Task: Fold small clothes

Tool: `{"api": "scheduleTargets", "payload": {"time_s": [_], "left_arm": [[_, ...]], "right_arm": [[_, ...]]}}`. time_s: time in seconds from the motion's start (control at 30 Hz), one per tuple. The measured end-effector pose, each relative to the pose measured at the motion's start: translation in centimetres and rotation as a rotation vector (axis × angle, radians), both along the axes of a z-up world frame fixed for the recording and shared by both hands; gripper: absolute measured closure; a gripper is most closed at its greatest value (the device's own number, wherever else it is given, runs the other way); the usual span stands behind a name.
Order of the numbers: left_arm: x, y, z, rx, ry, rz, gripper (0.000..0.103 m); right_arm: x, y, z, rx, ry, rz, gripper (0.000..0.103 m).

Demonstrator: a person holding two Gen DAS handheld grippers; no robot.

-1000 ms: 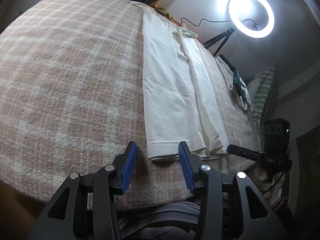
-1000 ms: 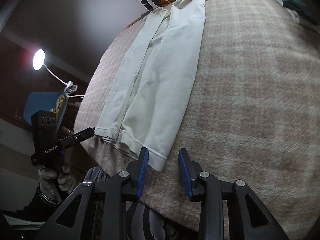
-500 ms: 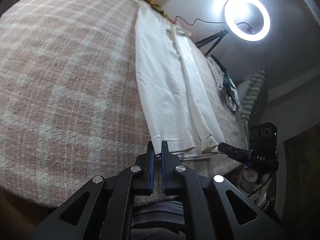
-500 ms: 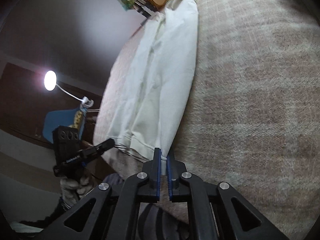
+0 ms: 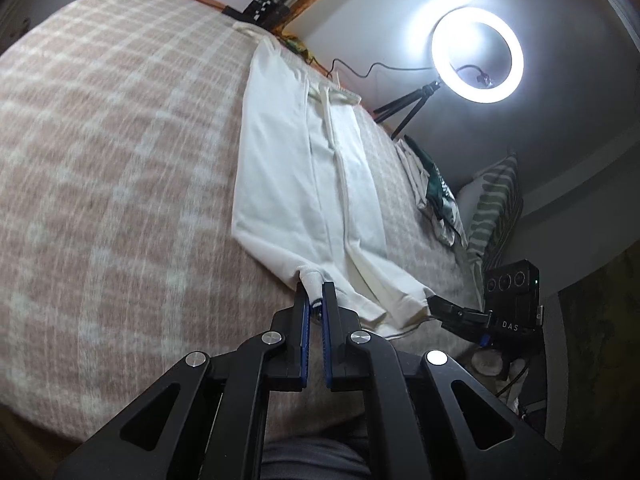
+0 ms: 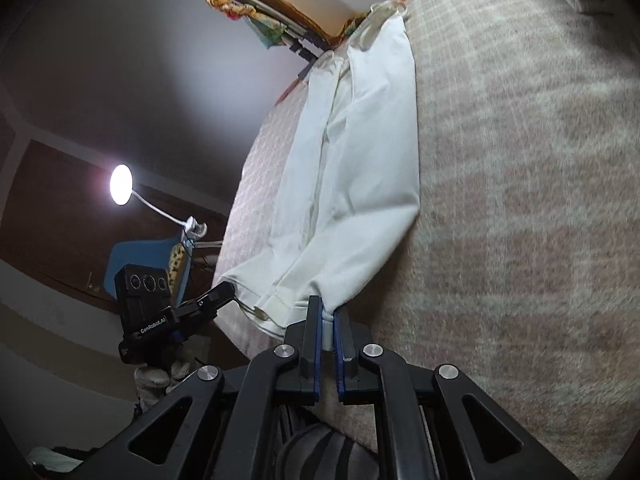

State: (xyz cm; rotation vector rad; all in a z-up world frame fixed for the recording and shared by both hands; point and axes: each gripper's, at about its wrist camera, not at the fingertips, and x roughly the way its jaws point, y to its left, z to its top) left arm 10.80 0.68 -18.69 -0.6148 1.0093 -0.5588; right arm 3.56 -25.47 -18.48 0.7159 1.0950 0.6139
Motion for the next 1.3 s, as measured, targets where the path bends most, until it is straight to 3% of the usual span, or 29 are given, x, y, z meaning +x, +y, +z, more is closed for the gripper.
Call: {"api": "scheduleTargets", "payload": {"time_s": [0.4, 0.73, 1.13, 1.23, 1.3], "left_arm": [[5.9, -1.0, 1.4, 0.061, -0.058, 0.024, 0.099], [9.8, -1.5, -0.1, 0.107, -0.040, 0.033, 0.099], [11.4, -1.6, -1.7, 0.129, -0.015, 0.043, 0.099], [11.4, -1.6, -1.3, 0.128, -0.024, 0.032, 0.090], [11.2, -1.4, -0.7, 0.133, -0.047, 0.028, 0.085]], "right_arm": [[6.0, 0.2, 2.3, -0.058, -0.045, -0.062, 0.100], [10.5, 0.6, 0.8, -0.144, -0.007, -0.075, 0.100], [13.1, 1.3, -1.6, -0.224, 0.033, -0.063, 0.100], [13.2, 1.5, -1.3, -0.249, 0.022, -0.053, 0.095], [12.9, 1.6, -0.6, -0.277, -0.004, -0.048, 0.078]]}}
